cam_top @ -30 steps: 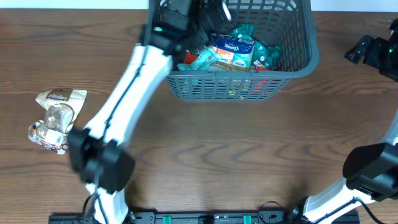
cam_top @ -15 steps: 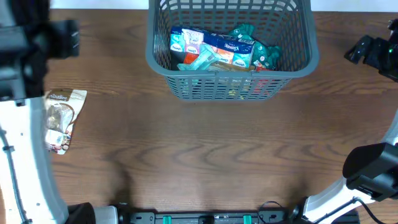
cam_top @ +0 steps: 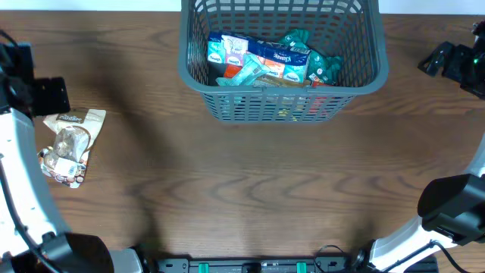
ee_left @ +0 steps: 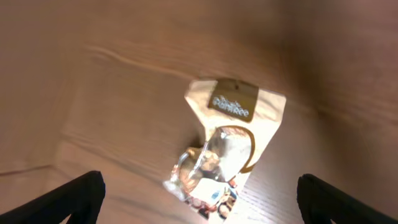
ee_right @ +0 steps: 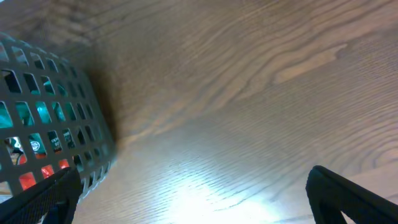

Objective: Pack container
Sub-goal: 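Lower the left gripper onto the PanTree snack bag and grasp it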

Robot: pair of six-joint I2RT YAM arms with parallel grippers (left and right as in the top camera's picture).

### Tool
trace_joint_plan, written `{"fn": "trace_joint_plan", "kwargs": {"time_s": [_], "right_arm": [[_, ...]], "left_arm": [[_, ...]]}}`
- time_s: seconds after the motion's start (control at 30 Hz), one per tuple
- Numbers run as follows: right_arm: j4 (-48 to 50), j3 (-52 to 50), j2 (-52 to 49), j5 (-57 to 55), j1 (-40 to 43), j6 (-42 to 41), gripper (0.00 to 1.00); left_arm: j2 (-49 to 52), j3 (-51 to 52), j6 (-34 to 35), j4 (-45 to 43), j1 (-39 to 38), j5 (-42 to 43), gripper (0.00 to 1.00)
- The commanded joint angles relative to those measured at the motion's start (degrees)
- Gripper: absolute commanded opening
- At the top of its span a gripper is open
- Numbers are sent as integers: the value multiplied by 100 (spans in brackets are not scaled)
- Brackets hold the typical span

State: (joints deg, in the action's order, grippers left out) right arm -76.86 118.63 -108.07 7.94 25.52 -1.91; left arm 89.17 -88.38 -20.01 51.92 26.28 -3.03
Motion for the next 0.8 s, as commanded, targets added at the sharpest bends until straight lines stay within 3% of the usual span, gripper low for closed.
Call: {"fn": "trace_joint_plan", "kwargs": {"time_s": [0.0,0.17,0.77], "right_arm": [[35,-22,-48,46,33,70,99],[26,-22,-48,46,33,70,99],[-76,-22,-48,44,0,-127,99]], "left_arm": [[195,621,-540,-391,186,415,99],[706,1165,-938,-940,369,417,99],[2695,1167,-1126,-1751,629,693,99]]}}
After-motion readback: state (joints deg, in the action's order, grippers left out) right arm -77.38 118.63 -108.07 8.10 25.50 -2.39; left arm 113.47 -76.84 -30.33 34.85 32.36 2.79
